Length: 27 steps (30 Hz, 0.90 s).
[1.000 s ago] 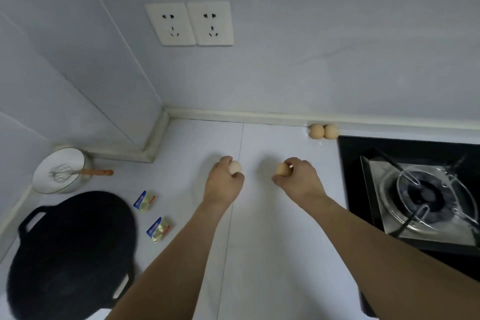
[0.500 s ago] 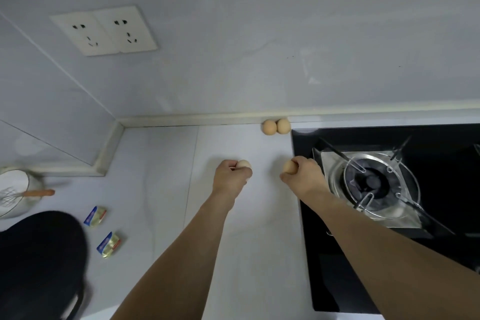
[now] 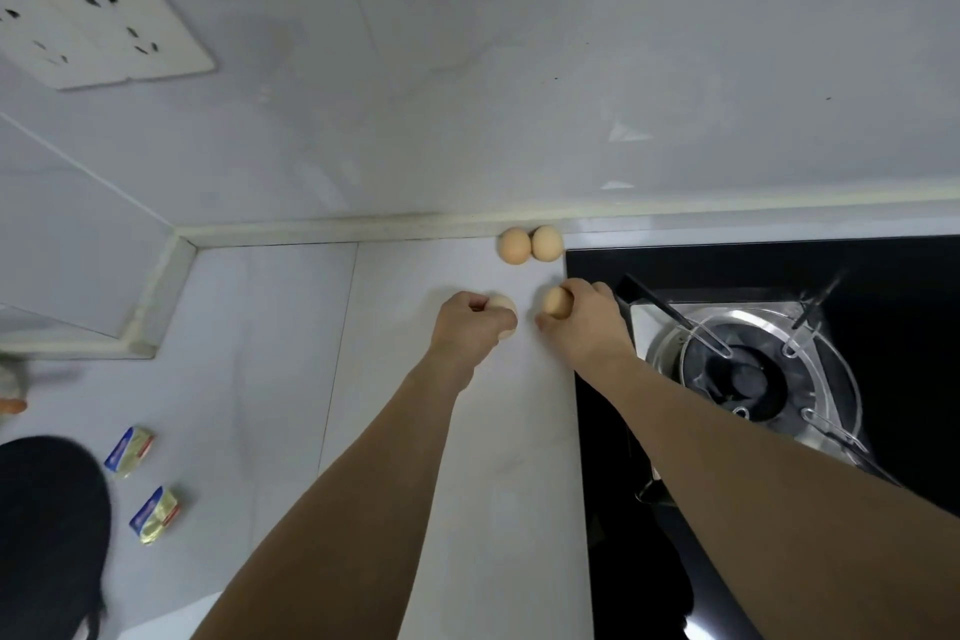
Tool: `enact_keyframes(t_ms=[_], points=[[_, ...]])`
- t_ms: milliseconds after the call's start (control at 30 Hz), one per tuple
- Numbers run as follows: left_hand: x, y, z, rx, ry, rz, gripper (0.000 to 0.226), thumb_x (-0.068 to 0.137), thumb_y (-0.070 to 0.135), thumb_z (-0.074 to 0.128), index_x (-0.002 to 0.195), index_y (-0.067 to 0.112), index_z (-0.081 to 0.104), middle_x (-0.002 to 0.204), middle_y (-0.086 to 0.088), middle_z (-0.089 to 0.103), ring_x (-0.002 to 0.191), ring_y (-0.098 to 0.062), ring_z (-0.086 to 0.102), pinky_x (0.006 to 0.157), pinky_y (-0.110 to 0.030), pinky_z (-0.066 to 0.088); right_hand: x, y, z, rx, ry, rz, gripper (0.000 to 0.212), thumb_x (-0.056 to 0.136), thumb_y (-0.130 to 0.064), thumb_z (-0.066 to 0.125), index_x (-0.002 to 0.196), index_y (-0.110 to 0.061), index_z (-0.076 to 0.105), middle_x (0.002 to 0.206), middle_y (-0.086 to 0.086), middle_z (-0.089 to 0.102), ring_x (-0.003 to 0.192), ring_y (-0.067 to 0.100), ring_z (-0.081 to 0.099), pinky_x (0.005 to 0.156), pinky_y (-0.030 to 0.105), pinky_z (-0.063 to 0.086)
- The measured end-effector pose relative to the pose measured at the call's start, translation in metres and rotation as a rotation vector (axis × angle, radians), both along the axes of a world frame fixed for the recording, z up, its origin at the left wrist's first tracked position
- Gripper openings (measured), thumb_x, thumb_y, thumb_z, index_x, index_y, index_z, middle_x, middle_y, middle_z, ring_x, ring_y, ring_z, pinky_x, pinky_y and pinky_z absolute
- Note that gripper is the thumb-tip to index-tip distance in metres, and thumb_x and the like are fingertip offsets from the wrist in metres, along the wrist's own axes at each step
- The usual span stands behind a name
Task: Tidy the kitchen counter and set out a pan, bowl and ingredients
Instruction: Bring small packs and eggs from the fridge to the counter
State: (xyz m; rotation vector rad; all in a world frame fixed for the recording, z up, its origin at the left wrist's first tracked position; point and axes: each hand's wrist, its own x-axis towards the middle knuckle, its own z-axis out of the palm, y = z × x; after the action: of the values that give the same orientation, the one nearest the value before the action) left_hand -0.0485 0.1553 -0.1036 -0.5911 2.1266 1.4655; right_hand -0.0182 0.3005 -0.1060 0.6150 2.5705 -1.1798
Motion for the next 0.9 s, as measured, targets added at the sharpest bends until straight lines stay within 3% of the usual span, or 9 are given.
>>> enact_keyframes(t_ms=[300, 633, 800, 900], points=[[-0.026, 0.003, -0.01, -0.042, 0.029, -0.012, 0.026, 0.074, 0.016, 0.075, 0.094, 0.019, 0.06, 0.099, 0.001, 0.063, 0.096, -0.019, 0.063, 0.092, -0.041, 0.054, -0.017, 0.0, -0.009, 0.046, 0.013, 0.034, 0.037, 0.088, -0.037, 0.061, 0.114, -0.011, 0.053, 0.114, 0.004, 0.037, 0.083, 0.026, 0.057, 0.078, 0.036, 0.05], [-0.032, 0.012, -0.012, -0.013, 0.039, -0.049, 0.03, 0.077, 0.016, 0.077, 0.101, 0.018, 0.059, 0.098, 0.005, 0.063, 0.091, -0.014, 0.061, 0.082, -0.031, 0.052, -0.026, -0.001, -0.013, 0.043, 0.06, -0.007, 0.042, 0.091, -0.035, 0.061, 0.124, -0.013, 0.049, 0.118, 0.005, 0.036, 0.084, 0.026, 0.058, 0.073, 0.036, 0.049], [-0.034, 0.016, -0.01, 0.0, 0.041, -0.049, 0.034, 0.076, 0.019, 0.079, 0.103, 0.015, 0.06, 0.102, 0.001, 0.064, 0.095, -0.015, 0.062, 0.088, -0.034, 0.053, -0.02, 0.001, -0.014, -0.009, 0.099, -0.024, 0.047, 0.091, -0.037, 0.061, 0.129, -0.013, 0.048, 0.12, 0.004, 0.038, 0.083, 0.02, 0.052, 0.072, 0.03, 0.042], [-0.034, 0.017, -0.012, -0.005, 0.043, -0.043, 0.032, 0.077, 0.019, 0.078, 0.103, 0.015, 0.061, 0.101, 0.001, 0.065, 0.095, -0.016, 0.063, 0.09, -0.036, 0.054, -0.013, 0.002, -0.015, -0.035, 0.137, -0.032, 0.039, 0.093, -0.034, 0.057, 0.124, -0.012, 0.051, 0.116, 0.005, 0.041, 0.085, 0.021, 0.054, 0.073, 0.03, 0.044]])
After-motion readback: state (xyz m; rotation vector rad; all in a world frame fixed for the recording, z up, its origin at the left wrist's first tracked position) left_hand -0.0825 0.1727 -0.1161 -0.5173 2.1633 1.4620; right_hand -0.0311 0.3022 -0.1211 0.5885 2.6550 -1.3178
